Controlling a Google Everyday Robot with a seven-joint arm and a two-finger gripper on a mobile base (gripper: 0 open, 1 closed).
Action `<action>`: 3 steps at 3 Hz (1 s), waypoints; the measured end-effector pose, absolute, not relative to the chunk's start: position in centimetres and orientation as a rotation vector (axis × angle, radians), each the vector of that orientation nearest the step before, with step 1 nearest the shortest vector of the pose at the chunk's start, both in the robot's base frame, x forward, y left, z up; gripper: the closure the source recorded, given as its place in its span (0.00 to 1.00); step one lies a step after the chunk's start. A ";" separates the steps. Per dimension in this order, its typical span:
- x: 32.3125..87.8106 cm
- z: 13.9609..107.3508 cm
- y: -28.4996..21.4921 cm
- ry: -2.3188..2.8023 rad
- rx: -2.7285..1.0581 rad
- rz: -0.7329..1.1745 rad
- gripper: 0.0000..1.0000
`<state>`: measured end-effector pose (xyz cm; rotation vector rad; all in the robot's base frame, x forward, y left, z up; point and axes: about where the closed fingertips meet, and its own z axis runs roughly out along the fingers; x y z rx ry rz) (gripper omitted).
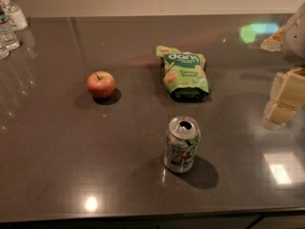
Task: Pick apple
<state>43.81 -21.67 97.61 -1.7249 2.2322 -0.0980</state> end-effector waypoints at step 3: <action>47.1 97.4 -18.8 2.146 -1.755 -0.096 0.00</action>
Offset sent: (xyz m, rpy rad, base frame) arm 0.0244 0.0170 -0.0024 0.0060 -0.0259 0.0395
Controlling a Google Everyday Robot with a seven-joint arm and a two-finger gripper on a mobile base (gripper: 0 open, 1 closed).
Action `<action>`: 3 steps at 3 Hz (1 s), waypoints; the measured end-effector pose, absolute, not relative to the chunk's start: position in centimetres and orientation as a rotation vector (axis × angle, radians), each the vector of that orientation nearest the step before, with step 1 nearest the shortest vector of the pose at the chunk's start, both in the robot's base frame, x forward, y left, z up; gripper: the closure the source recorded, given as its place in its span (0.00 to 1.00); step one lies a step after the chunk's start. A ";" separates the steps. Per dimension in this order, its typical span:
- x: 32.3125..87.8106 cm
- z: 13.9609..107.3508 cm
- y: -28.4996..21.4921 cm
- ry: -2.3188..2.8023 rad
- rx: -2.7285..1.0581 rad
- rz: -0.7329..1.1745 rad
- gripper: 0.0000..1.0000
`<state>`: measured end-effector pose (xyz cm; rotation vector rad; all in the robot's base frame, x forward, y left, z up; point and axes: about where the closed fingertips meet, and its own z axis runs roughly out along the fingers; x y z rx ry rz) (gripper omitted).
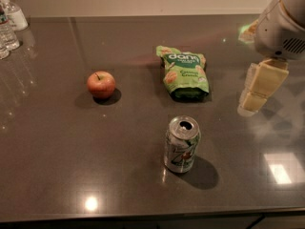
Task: Pick apple
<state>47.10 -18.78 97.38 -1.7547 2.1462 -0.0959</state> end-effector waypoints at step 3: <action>54.8 93.8 -7.7 1.976 -1.843 0.102 0.00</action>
Offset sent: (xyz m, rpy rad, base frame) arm 0.0895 0.1186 -0.0391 0.1472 0.0344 0.1665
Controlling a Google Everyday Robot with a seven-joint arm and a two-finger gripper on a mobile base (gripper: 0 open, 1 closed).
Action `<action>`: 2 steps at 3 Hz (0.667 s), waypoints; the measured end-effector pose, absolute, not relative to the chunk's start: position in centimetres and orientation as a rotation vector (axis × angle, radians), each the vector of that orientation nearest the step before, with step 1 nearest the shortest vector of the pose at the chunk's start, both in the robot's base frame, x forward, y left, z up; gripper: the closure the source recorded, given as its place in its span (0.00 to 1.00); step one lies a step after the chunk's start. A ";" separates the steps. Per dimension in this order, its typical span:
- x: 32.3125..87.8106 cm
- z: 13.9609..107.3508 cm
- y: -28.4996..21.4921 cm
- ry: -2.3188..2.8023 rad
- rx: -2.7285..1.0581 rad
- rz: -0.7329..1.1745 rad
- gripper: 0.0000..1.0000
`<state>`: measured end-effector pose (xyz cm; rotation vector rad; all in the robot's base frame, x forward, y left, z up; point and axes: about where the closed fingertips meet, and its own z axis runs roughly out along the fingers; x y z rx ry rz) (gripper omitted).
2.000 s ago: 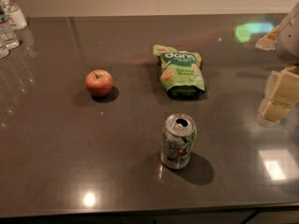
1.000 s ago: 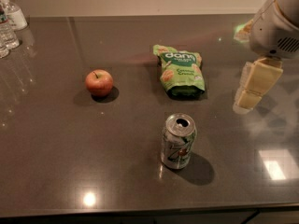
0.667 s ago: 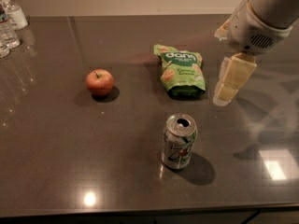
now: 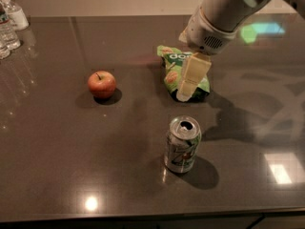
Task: Pick apple
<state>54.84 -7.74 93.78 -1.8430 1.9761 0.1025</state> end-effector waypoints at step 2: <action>58.1 91.3 -1.0 1.897 -1.871 0.231 0.00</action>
Offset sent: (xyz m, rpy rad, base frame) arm 0.0495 0.1086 -0.0411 0.1358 0.0708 0.1129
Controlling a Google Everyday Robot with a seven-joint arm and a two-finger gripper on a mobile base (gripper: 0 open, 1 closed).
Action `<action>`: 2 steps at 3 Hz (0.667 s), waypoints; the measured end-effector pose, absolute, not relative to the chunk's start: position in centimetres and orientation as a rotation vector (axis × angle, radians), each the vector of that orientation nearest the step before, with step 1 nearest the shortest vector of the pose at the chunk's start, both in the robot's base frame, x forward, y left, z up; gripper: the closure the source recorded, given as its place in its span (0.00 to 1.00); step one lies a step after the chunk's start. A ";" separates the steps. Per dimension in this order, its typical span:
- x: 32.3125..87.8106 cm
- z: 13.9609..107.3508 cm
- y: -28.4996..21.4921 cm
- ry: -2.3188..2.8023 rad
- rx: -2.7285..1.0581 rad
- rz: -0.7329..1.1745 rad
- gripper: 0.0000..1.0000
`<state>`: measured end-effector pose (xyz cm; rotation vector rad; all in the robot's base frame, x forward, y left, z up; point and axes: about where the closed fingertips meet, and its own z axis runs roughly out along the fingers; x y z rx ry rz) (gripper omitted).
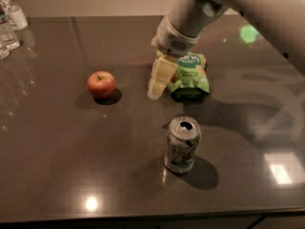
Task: Pick apple
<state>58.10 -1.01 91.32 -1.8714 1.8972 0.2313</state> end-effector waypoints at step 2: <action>59.0 89.2 4.8 1.826 -1.899 0.387 0.00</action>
Offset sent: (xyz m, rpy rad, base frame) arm 0.0150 0.0880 -0.0287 0.1339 0.0806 0.1196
